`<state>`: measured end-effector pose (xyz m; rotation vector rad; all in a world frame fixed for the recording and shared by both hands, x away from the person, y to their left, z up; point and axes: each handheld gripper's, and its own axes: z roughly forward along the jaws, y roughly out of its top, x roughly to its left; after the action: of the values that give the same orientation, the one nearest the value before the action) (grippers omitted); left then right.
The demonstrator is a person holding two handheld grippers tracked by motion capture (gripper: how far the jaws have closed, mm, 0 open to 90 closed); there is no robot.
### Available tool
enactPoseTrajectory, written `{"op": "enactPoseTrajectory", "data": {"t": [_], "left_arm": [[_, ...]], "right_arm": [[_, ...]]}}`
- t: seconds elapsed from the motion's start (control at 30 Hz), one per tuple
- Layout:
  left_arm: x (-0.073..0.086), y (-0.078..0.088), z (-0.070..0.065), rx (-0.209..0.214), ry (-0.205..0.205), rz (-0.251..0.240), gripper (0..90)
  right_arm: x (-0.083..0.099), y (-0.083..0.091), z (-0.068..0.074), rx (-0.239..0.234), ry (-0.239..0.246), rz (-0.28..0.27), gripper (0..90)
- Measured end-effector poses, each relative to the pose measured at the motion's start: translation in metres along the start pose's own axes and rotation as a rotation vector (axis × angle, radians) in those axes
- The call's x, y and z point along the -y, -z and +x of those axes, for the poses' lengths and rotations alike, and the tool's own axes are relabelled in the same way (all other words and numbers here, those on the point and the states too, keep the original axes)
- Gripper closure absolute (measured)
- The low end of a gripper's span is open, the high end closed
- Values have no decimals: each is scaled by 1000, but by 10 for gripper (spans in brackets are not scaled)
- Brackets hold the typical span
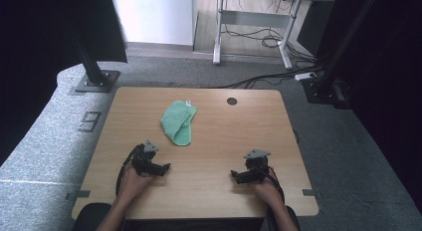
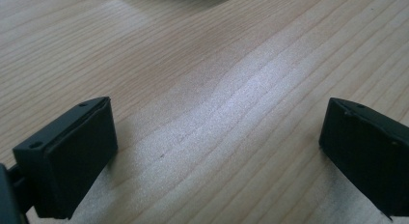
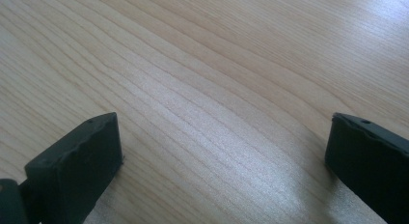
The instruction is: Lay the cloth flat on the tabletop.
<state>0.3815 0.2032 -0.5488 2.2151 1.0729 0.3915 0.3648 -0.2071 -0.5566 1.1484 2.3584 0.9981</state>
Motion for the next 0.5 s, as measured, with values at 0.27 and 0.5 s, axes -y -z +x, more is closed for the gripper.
{"op": "enactPoseTrajectory", "data": {"t": [0.27, 0.5], "left_arm": [[-1, -1, 0, 1, -2, 0, 0], [-1, -1, 1, 1, -2, -2, 5]], "right_arm": [[0, 0, 0, -1, 1, 0, 0], [0, 0, 0, -1, 1, 0, 0]]}}
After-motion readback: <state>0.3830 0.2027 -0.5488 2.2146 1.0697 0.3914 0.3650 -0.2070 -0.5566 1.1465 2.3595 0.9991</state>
